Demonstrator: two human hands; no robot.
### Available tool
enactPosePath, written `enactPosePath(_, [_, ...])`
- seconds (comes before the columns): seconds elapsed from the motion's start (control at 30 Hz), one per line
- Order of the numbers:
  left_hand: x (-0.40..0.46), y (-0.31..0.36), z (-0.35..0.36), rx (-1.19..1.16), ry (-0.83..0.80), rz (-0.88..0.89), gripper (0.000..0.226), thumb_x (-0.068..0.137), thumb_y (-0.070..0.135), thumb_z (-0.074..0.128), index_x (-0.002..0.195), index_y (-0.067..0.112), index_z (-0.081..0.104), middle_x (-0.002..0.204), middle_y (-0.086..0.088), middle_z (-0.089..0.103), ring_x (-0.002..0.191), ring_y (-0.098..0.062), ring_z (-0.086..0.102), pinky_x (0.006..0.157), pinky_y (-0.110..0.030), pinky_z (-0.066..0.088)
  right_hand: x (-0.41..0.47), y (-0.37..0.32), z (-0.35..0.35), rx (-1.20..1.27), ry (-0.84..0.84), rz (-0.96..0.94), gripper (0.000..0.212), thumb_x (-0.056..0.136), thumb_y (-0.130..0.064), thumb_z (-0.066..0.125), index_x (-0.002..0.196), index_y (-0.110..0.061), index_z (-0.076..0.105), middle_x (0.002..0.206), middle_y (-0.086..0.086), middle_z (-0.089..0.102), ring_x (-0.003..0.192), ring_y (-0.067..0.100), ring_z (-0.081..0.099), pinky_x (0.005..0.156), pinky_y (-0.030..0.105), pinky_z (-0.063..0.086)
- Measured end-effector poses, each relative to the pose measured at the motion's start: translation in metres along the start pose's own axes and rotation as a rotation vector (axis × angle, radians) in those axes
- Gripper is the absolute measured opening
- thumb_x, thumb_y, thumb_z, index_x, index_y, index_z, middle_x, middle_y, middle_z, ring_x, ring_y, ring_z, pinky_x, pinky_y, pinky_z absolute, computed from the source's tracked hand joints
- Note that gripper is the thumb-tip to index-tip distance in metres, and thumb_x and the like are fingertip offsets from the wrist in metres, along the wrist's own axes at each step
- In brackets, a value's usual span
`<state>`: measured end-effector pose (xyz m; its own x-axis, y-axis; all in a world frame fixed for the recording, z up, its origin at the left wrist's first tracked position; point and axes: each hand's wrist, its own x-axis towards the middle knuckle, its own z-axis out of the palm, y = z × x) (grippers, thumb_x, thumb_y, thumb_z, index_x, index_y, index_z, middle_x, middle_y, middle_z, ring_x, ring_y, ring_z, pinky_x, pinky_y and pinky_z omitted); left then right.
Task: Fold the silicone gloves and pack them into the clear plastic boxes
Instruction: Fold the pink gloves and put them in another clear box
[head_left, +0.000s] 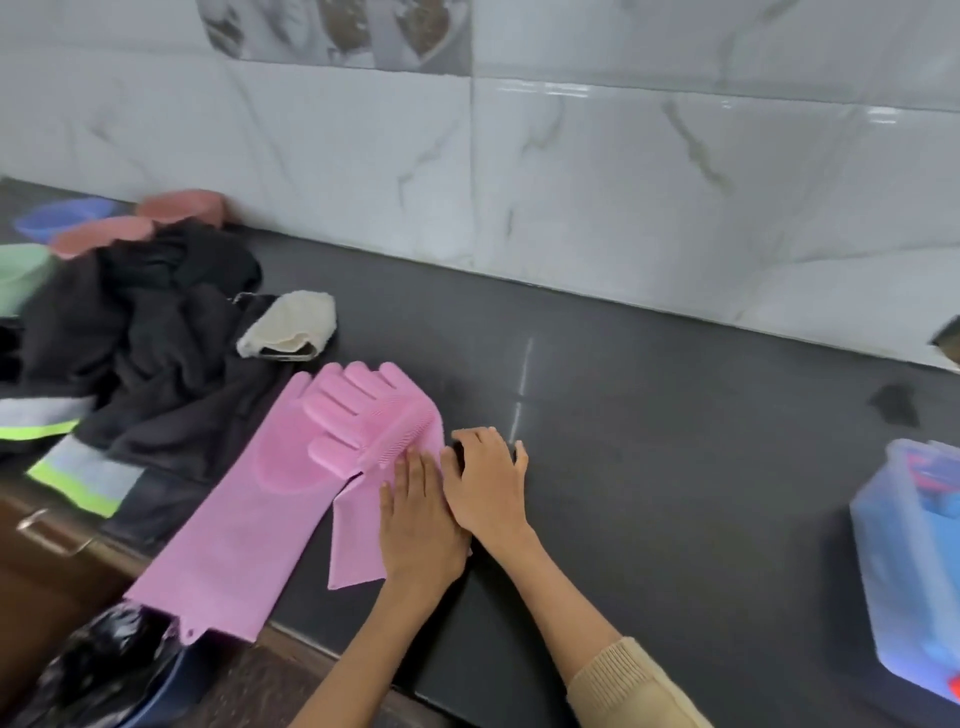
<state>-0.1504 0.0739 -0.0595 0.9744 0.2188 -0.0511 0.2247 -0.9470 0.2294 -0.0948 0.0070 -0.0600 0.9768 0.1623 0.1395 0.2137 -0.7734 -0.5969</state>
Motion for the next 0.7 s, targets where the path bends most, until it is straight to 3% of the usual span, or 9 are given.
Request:
enactPosePath(0.07, [-0.005,-0.002,0.001,-0.031,0.005,0.011,0.078,0.094,0.037,0.037,0.149,0.009,-0.012,0.158,-0.011,-0.011,0.146,-0.025,-0.011,0.117,-0.039,-0.004,0.008,-0.004,0.007,0.092,-0.024,-0.053,0.039,0.093,-0.031,0.046,0.129,-0.020,0.048,0.130,-0.002,0.052,0.127,0.016,0.040,0.114,0.038,0.015])
enactPosePath(0.17, [-0.009,-0.004,0.003,-0.064,0.039,0.008,0.069,0.098,0.037,0.026,0.149,0.010,-0.012,0.159,-0.008,-0.012,0.146,-0.022,-0.012,0.118,-0.038,-0.005,0.021,-0.010,0.014,0.208,-0.053,-0.094,0.046,0.086,-0.027,0.054,0.131,-0.020,0.045,0.127,0.000,0.051,0.120,0.017,0.044,0.108,0.032,0.023])
enactPosePath(0.3, [-0.014,-0.003,0.006,-0.079,0.043,0.009,0.070,0.098,0.045,0.019,0.148,0.010,-0.013,0.158,-0.008,-0.013,0.146,-0.020,-0.012,0.117,-0.035,-0.009,0.043,-0.012,0.020,0.226,-0.063,-0.112,0.044,0.086,-0.025,0.059,0.129,-0.018,0.051,0.125,0.003,0.050,0.117,0.019,0.049,0.106,0.032,0.026])
enactPosePath(0.43, [-0.020,0.002,0.004,-0.048,-0.003,-0.005,0.067,0.099,0.043,0.017,0.148,0.007,-0.009,0.158,-0.011,-0.010,0.146,-0.023,-0.010,0.117,-0.036,-0.006,0.056,-0.012,0.027,0.135,0.010,-0.036,0.045,0.089,-0.039,0.050,0.127,-0.015,0.055,0.127,0.002,0.053,0.122,0.020,0.043,0.107,0.036,0.022])
enactPosePath(0.57, [-0.024,0.019,0.003,-0.034,-0.085,-0.052,0.059,0.101,0.025,0.020,0.147,0.000,-0.008,0.158,-0.017,-0.008,0.146,-0.027,-0.006,0.119,-0.036,0.001,0.071,-0.019,0.026,0.224,-0.008,0.203,0.038,0.090,-0.047,0.041,0.096,-0.023,0.069,0.122,0.000,0.053,0.120,0.023,0.037,0.103,0.039,0.019])
enactPosePath(0.7, [-0.029,0.032,0.003,-0.007,-0.115,-0.058,0.062,0.101,0.013,0.030,0.145,-0.005,-0.010,0.156,-0.023,-0.009,0.146,-0.033,-0.004,0.119,-0.038,0.007,0.081,-0.019,0.025,0.074,-0.069,0.207,0.029,0.085,-0.050,0.055,0.084,-0.027,0.072,0.125,-0.003,0.051,0.118,0.023,0.040,0.102,0.036,0.022])
